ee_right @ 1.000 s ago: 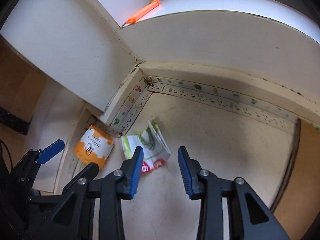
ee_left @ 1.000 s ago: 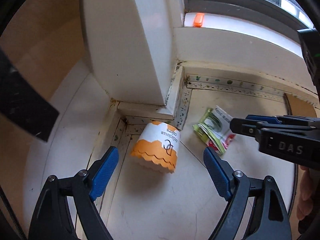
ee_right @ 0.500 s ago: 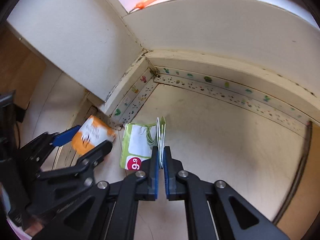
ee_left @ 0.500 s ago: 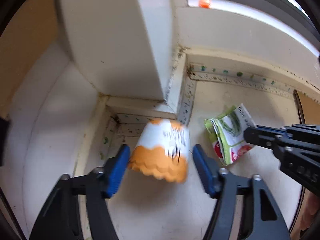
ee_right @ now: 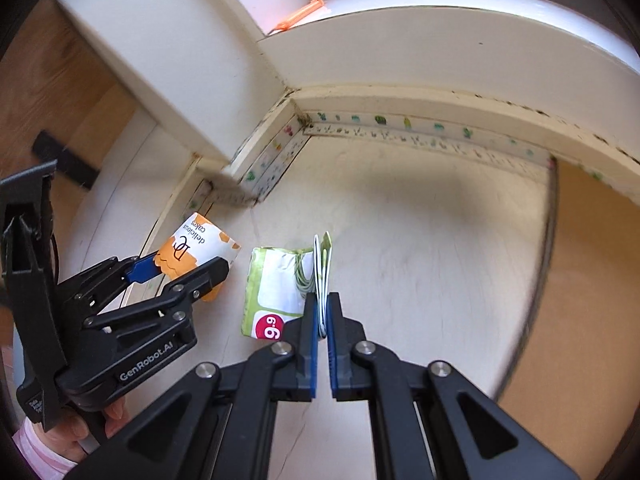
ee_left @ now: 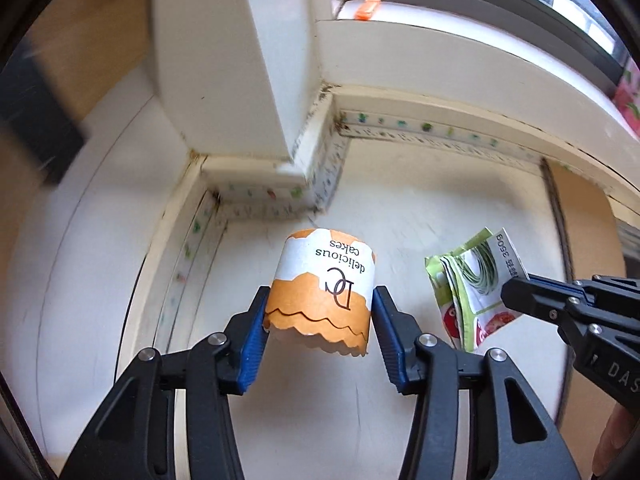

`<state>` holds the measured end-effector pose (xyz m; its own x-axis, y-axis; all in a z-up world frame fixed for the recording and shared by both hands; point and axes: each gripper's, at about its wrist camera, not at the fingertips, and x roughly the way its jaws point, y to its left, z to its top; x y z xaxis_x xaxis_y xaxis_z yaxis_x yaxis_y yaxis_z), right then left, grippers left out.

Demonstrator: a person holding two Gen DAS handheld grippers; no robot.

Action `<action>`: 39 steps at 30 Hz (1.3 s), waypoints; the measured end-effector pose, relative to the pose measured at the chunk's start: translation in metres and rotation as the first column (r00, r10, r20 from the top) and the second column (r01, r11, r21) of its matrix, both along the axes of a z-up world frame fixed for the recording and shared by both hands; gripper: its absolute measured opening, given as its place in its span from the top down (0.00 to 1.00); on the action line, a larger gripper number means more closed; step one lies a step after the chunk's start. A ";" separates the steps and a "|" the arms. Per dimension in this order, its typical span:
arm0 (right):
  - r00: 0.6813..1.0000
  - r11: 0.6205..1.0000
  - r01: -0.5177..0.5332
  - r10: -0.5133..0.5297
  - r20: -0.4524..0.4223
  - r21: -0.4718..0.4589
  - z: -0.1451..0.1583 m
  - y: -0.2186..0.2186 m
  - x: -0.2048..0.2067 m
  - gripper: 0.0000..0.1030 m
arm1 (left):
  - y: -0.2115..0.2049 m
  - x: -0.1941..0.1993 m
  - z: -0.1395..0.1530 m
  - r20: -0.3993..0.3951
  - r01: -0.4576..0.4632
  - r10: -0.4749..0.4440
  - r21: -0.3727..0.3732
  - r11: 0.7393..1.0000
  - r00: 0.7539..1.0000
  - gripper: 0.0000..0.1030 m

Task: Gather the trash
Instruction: 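Carry the paper cup and packet down over the bin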

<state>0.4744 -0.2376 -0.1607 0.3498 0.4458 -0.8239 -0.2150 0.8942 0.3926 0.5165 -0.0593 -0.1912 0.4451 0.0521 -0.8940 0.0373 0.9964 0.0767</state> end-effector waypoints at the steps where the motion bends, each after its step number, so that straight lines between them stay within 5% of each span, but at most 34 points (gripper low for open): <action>1: 1.000 1.000 0.002 -0.002 0.004 -0.001 0.003 -0.001 -0.008 0.97 | -0.001 -0.010 0.002 -0.001 0.002 -0.002 -0.001 1.000 1.000 0.54; 22: 0.990 0.988 0.040 -0.020 0.139 -0.146 0.086 0.054 -0.270 0.97 | 0.035 -0.305 0.097 0.004 0.048 -0.048 -0.182 0.982 0.999 0.53; 29: 0.990 0.985 0.043 -0.020 0.138 -0.169 0.079 0.085 -0.356 0.97 | 0.059 -0.393 0.097 0.006 0.055 -0.055 -0.193 0.980 0.998 0.53; 39: 0.998 0.981 -0.004 0.016 0.060 -0.194 0.039 0.122 -0.447 0.97 | 0.088 -0.483 0.059 -0.052 0.045 -0.055 -0.182 0.982 0.997 0.53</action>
